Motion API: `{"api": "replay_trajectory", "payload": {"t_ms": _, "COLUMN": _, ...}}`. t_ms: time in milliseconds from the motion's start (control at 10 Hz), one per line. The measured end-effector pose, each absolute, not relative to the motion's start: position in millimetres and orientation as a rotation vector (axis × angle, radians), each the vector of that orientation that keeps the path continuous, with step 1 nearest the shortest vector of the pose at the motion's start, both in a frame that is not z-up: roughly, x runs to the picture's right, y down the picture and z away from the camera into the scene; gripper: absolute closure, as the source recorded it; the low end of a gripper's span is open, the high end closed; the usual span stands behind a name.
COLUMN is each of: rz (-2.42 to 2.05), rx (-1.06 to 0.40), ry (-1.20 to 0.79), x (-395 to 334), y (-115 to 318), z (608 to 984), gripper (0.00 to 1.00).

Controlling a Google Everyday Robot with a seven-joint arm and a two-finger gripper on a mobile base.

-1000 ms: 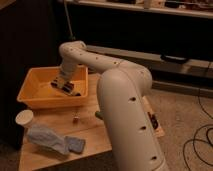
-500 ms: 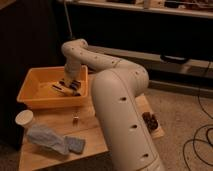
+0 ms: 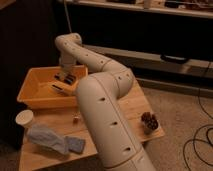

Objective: Wipe tray with eraser

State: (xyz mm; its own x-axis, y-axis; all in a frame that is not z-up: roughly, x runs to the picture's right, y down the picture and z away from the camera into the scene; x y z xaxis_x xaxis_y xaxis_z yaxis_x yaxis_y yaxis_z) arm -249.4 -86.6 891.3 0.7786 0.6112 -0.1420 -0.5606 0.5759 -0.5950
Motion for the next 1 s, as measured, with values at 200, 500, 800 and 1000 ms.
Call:
{"api": "replay_trajectory", "payload": {"t_ms": 200, "rz": 0.642, "rx": -0.685, "ry": -0.107, "x": -265, "y": -65, "z": 875, "gripper": 1.0}}
{"api": "replay_trajectory", "payload": {"t_ms": 500, "rz": 0.59, "rx": -0.725, "ry": -0.144, "x": -277, "y": -11, "z": 844, "gripper": 1.0}}
{"api": "replay_trajectory", "payload": {"t_ms": 800, "rz": 0.621, "rx": -0.718, "ry": -0.137, "x": -258, "y": 13, "z": 833, "gripper": 1.0}}
{"api": "replay_trajectory", "payload": {"t_ms": 1000, "rz": 0.648, "rx": -0.707, "ry": -0.128, "x": -238, "y": 13, "z": 839, "gripper": 1.0}}
